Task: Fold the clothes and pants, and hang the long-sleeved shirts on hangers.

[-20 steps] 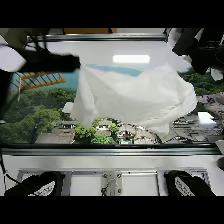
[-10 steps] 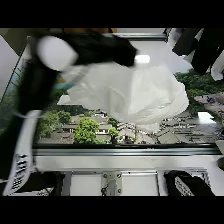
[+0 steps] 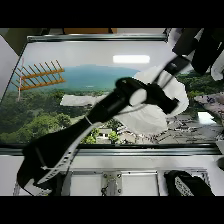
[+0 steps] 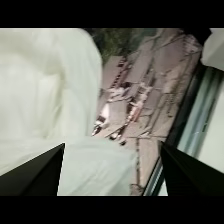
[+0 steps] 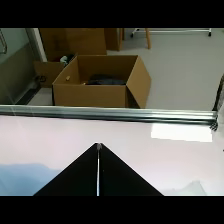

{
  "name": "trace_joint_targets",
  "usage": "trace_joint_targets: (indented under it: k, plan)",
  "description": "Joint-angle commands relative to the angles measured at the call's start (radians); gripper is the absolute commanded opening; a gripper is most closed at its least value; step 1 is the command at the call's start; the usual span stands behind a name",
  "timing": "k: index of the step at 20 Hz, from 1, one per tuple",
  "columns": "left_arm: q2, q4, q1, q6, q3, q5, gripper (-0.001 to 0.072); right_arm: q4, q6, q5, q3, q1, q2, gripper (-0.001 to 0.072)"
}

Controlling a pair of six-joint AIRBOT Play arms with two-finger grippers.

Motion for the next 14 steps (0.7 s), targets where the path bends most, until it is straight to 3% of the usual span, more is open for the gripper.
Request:
trace_joint_targets:
  k: [1,5,8,12,14]
  plan:
    - [0.132,-0.002,0.224,-0.109,-0.163,-0.108,0.0632,-0.017,-0.001,0.074,0.000,0.000,0.001,0.0015]
    - [0.294,-0.019,0.505,-0.138,-0.506,-0.147,0.0632,-0.017,0.000,0.196,0.000,0.000,-0.012,0.0015]
    - [0.353,-0.192,0.666,-0.134,-0.765,-0.100,0.0632,-0.017,0.000,0.296,0.000,0.000,-0.042,0.0014]
    - [0.352,-0.485,0.750,0.024,-1.021,0.031,0.0631,-0.017,0.000,0.345,-0.002,0.000,-0.073,0.0014]
    - [0.322,-0.629,0.749,0.142,-1.085,0.089,0.0631,-0.017,0.000,0.370,-0.002,0.000,-0.083,0.0014]
